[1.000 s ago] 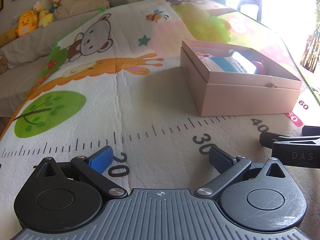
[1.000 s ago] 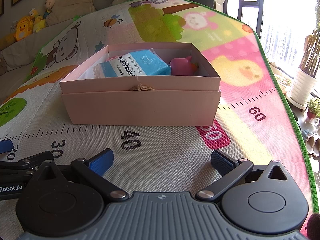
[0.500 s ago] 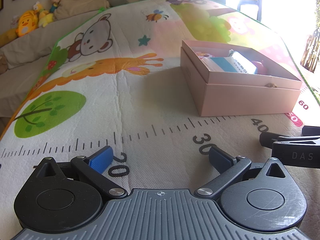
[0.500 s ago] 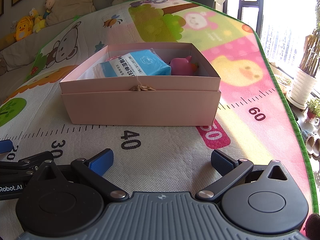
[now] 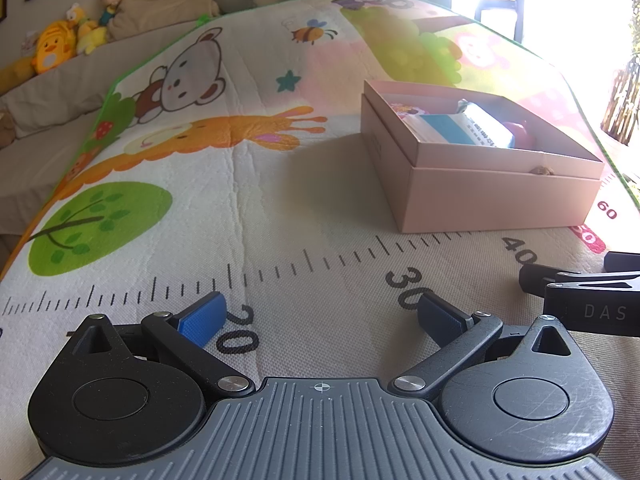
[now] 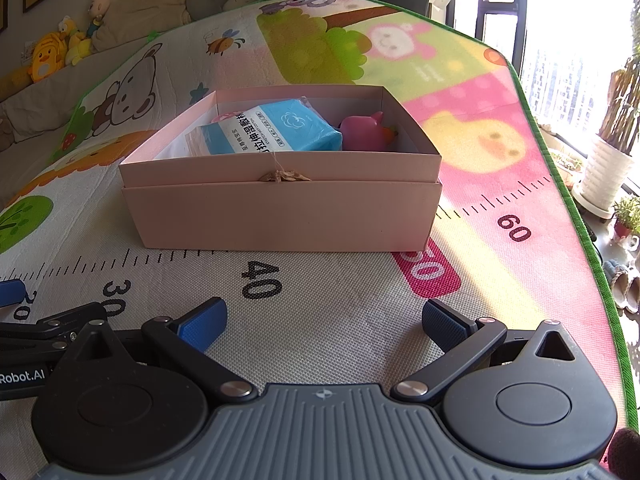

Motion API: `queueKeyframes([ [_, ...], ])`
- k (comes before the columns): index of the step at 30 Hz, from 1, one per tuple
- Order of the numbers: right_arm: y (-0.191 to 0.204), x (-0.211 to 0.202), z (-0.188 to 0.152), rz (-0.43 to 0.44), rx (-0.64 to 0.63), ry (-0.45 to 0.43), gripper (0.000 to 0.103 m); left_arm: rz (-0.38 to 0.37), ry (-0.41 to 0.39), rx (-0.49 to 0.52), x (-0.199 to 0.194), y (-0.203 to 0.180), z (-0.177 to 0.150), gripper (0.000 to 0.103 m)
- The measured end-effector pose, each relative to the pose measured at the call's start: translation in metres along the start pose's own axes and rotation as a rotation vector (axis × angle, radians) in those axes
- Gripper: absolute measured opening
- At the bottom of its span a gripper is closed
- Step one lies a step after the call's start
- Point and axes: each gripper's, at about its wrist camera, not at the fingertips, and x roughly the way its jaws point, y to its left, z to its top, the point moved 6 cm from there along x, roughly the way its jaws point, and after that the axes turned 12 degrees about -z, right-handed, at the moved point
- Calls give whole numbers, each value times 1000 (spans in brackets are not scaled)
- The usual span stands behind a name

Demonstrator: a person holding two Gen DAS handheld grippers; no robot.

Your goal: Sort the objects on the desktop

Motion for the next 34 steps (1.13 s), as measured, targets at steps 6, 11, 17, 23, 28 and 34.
queueKeyframes([
  [6, 0, 0, 0, 0, 0, 0, 103, -2, 0, -2, 0, -1, 0, 103],
  [11, 0, 0, 0, 0, 0, 0, 103, 2, -1, 4, 1, -1, 0, 103],
  [17, 0, 0, 0, 0, 0, 0, 103, -13, 12, -12, 1, 3, 2, 103],
  [23, 0, 0, 0, 0, 0, 0, 103, 14, 54, -41, 2, 1, 4, 103],
  [28, 0, -1, 0, 0, 0, 0, 103, 15, 44, -48, 2, 2, 4, 103],
  [34, 0, -1, 0, 0, 0, 0, 103, 14, 42, -46, 1, 2, 3, 103],
])
